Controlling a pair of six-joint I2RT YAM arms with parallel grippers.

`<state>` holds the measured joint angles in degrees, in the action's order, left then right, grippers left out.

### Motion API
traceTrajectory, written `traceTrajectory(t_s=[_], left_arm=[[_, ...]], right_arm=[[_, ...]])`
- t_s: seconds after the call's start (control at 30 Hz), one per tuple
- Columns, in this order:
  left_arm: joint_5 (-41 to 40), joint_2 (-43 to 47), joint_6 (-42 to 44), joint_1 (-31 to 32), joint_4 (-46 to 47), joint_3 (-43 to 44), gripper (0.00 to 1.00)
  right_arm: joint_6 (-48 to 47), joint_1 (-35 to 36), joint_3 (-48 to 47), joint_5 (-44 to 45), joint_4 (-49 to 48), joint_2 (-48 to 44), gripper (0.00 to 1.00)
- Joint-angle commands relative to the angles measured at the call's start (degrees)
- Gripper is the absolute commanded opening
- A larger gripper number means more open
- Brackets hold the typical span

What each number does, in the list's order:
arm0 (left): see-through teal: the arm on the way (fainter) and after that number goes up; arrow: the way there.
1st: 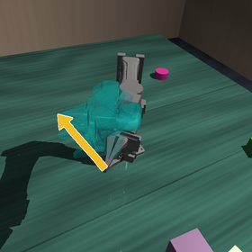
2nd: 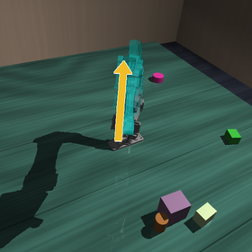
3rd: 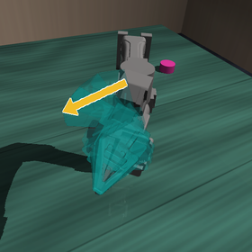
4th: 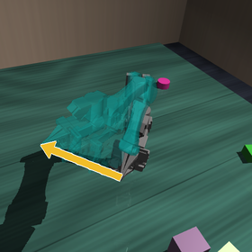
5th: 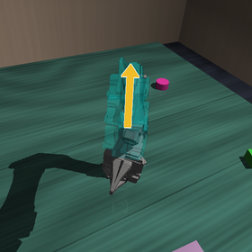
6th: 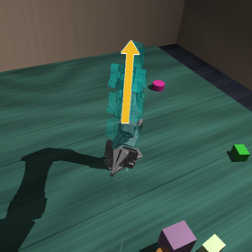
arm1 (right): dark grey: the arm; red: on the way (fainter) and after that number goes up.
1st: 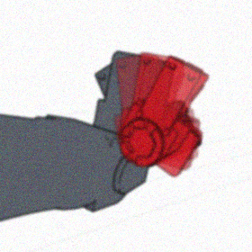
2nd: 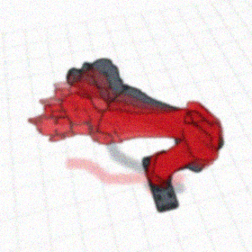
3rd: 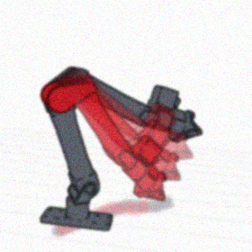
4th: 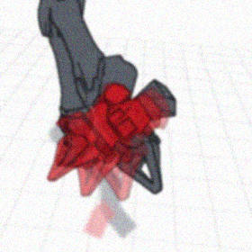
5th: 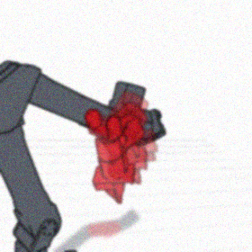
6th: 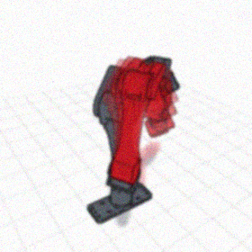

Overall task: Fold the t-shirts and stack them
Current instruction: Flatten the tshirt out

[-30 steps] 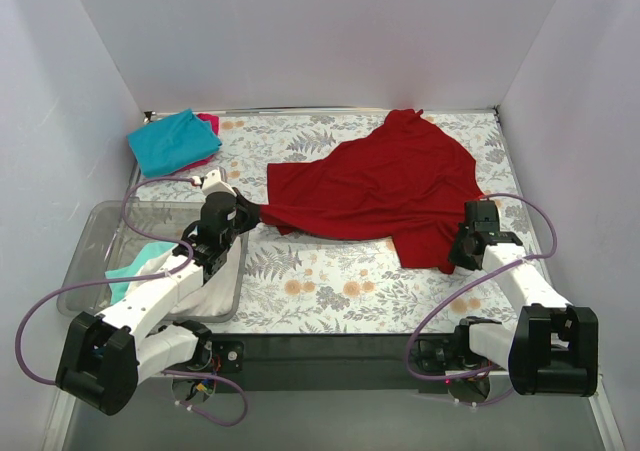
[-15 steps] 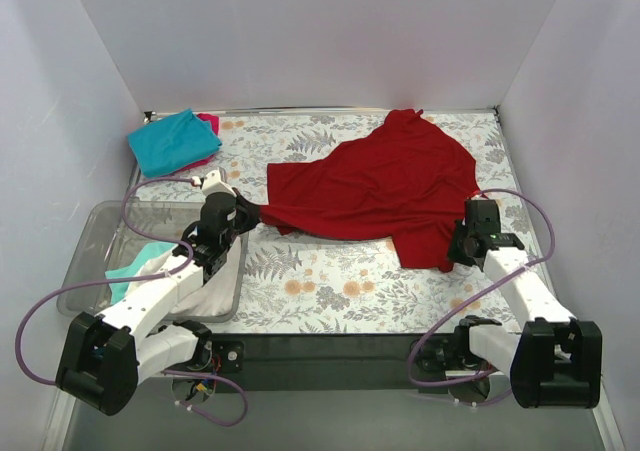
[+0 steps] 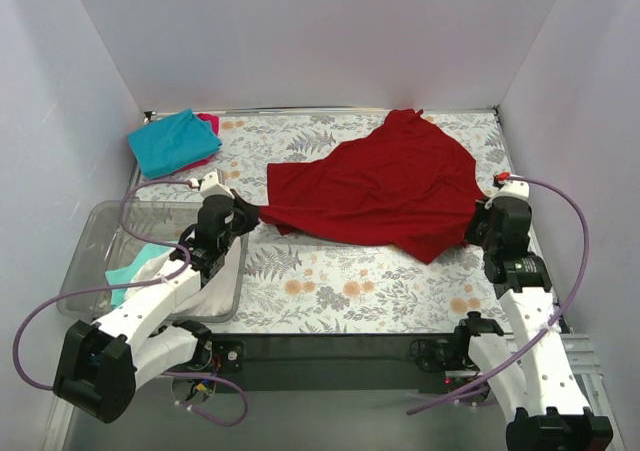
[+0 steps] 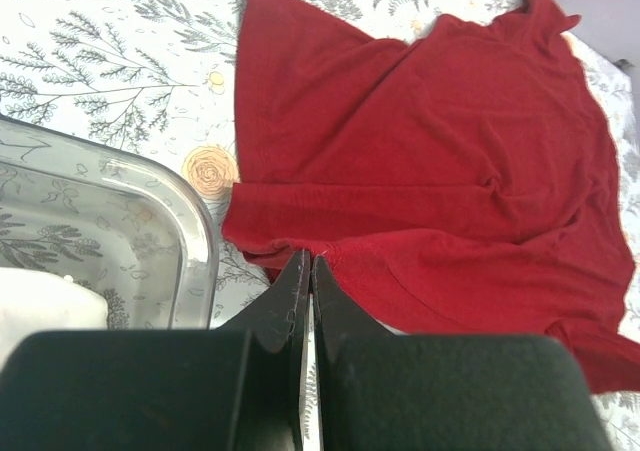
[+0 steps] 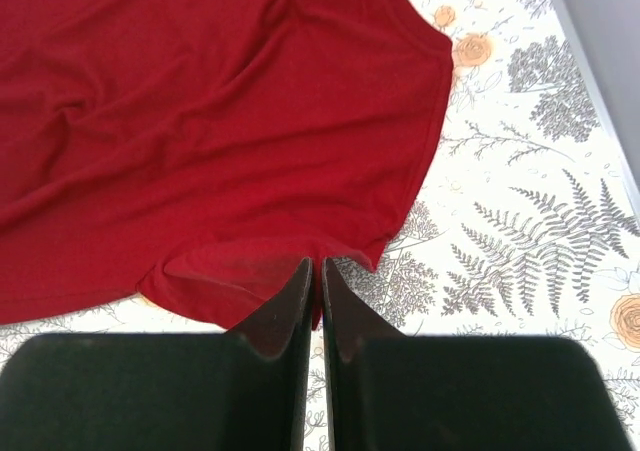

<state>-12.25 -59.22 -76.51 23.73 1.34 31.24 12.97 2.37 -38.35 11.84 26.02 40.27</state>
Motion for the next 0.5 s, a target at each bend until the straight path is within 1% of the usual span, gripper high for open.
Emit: traceTrajectory(t_s=[0.0,0.07,0.13,0.23,0.33,0.47], left_arm=[[1.26,4.19,-0.31,-0.26,-0.99,-1.36,0.00],[1.96,6.91,-0.92,-0.17,-0.99,-1.80,0.00],[2.23,9.37,-1.36,0.09,-3.54,-2.68,0.00],[2.23,15.43,-1.97,0.53,-6.61,-2.59,0.00],[4.07,19.22,-2.33,0.71,-9.42,-2.16,0.00],[6.36,20.90,-3.20,1.23,-13.64,-1.62,0.00]], right_arm=[[-1.63,0.18,-2.70,1.52,-1.50,-3.08,0.01],[-1.81,0.26,-3.05,2.05,-1.50,-5.71,0.01],[-1.72,0.18,-3.84,2.14,-1.41,-7.57,0.01],[-1.20,0.18,-5.68,0.56,-1.06,-11.35,0.01],[-1.11,0.18,-7.87,-0.67,-0.18,-13.81,0.01],[-1.28,0.09,-9.64,-1.55,2.19,-16.27,0.01]])
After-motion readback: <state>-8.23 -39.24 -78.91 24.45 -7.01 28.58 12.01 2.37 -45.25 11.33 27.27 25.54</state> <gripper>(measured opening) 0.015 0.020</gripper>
